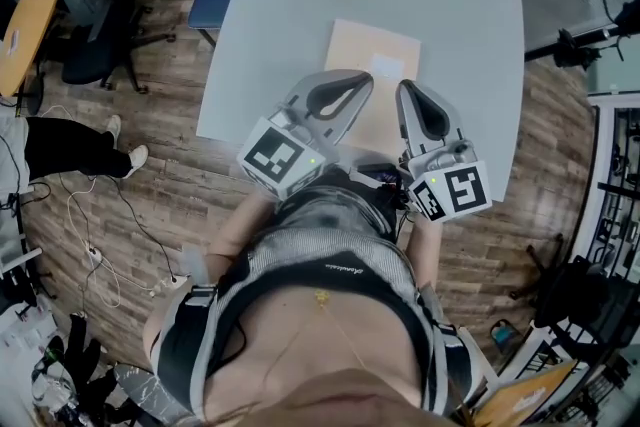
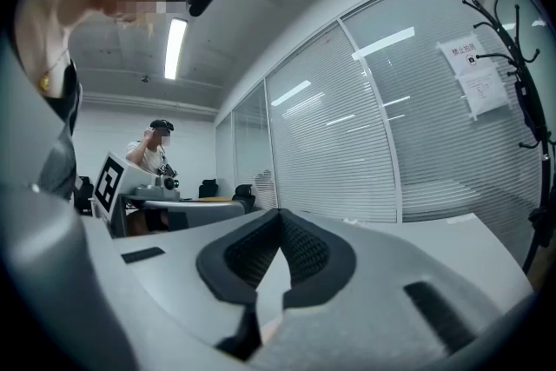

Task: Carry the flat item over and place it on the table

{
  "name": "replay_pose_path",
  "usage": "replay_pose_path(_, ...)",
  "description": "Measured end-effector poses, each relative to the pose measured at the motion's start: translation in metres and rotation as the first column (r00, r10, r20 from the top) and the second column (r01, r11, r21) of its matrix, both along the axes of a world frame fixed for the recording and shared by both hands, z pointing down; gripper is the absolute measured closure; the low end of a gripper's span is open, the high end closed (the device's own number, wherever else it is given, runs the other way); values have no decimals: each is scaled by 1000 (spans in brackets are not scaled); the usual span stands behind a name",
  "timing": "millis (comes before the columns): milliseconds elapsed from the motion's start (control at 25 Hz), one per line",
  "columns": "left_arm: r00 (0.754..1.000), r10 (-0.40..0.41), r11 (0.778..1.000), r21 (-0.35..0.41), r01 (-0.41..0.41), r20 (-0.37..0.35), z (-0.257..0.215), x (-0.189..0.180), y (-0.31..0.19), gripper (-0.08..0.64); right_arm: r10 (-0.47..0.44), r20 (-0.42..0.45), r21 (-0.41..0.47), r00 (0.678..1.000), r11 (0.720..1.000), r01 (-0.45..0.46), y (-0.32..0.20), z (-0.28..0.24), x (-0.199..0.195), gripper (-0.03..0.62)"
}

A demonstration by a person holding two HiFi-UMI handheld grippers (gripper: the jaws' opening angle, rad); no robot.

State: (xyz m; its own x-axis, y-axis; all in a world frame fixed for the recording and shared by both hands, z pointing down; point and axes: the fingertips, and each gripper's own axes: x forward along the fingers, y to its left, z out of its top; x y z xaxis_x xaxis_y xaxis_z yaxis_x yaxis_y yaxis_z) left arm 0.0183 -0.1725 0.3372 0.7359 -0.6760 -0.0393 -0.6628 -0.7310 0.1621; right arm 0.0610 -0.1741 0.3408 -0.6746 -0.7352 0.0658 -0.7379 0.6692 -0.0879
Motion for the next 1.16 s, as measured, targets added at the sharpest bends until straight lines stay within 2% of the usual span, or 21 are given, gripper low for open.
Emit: replay_pose_path(1160,999,-39,999,-3,39,7,3,-9,15,548,-30,-66,-11,997,1000,30,14,6,-9,591)
